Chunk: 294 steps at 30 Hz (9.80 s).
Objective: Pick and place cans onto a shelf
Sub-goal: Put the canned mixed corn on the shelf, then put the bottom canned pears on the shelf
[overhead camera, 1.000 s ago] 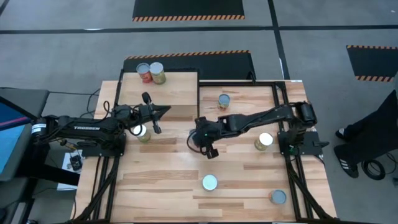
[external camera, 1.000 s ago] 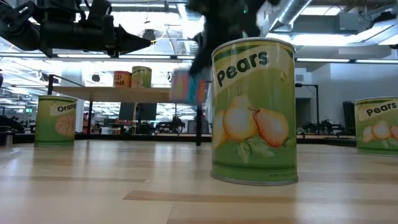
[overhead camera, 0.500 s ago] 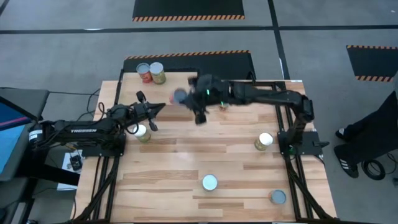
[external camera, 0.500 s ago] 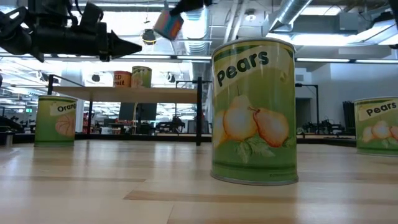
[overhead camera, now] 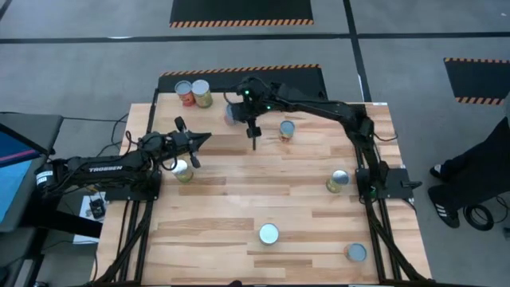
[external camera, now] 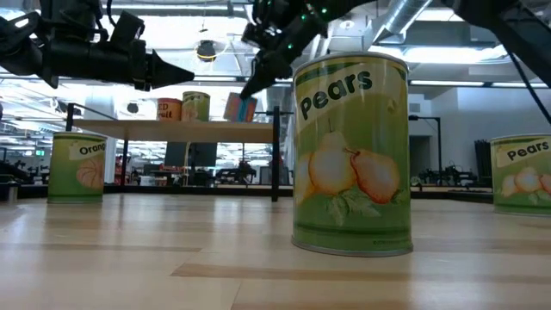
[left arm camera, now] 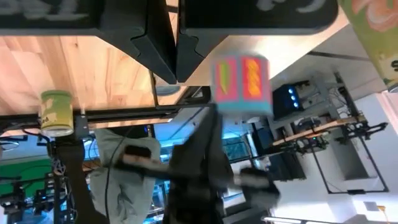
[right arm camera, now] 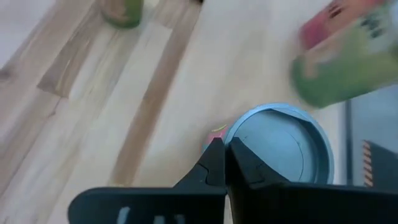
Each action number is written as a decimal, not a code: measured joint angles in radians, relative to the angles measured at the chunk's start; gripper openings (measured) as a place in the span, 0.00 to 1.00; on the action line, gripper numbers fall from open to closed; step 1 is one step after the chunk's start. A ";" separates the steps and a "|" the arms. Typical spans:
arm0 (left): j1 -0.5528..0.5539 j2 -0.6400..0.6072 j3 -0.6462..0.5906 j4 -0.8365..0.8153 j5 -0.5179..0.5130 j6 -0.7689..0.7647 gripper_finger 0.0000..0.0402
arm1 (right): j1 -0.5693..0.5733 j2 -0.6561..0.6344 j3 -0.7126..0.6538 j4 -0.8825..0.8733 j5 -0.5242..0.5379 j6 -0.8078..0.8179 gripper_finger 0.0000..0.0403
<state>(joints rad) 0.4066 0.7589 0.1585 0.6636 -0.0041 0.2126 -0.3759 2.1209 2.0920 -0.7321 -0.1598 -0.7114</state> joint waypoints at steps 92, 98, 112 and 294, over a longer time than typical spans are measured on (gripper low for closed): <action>0.006 0.847 1.423 -1.692 -0.156 0.296 0.27 | 0.079 -0.776 -1.055 0.729 0.059 0.188 0.02; 0.019 0.845 1.412 -1.688 -0.136 0.300 0.27 | 0.084 -0.776 -1.055 0.728 0.059 0.192 0.02; 0.023 0.845 1.416 -1.698 -0.150 0.308 0.27 | 0.084 -0.775 -1.055 0.728 0.059 0.190 0.02; -0.888 1.160 1.241 -0.988 -0.169 0.210 0.31 | 0.336 -0.878 -1.586 1.391 0.133 0.596 0.02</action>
<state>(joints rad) -0.4812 1.9190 1.3994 -0.3242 -0.1727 0.4226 -0.0399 1.2434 0.5064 0.6591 -0.0269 -0.1151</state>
